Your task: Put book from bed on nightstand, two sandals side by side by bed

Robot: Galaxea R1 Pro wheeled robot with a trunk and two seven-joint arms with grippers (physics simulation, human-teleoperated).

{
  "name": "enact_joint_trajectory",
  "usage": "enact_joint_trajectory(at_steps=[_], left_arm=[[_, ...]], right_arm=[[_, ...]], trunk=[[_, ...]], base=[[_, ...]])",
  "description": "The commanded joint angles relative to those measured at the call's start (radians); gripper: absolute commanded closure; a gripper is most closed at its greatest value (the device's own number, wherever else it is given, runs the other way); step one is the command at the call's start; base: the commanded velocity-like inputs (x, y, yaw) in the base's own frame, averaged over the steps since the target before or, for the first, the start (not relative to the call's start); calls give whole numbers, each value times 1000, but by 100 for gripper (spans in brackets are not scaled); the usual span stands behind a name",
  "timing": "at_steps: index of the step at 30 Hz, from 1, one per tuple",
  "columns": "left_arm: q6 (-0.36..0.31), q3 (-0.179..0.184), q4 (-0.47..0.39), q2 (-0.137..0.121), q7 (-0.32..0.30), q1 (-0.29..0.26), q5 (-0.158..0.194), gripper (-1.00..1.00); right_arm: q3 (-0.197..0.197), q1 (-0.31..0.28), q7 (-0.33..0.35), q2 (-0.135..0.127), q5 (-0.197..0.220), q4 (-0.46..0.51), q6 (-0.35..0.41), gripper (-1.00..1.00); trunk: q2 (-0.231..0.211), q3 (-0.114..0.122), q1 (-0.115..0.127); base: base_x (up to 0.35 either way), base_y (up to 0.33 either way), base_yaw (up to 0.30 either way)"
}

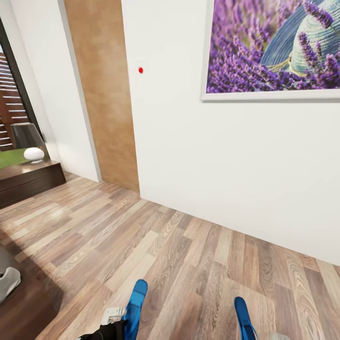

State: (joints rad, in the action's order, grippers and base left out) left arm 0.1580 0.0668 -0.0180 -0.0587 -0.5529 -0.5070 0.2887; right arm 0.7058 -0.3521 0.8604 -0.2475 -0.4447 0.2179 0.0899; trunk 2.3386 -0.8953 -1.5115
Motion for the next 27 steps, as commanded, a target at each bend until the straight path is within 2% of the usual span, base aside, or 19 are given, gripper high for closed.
enact_joint_trajectory(at_steps=[1, 27], left_arm=[[5, 6, 1, 0, -2, -1, 7, 100], [5, 7, 1, 0, -2, -1, 7, 100]], right_arm=[[9, -1, 4, 0, -2, 1, 11, 100], [9, 1, 2, 2, -5, 0, 11, 100]], trunk=[[0, -1, 0], [0, -1, 0]], base=[[324, 0, 0], [324, 0, 0]])
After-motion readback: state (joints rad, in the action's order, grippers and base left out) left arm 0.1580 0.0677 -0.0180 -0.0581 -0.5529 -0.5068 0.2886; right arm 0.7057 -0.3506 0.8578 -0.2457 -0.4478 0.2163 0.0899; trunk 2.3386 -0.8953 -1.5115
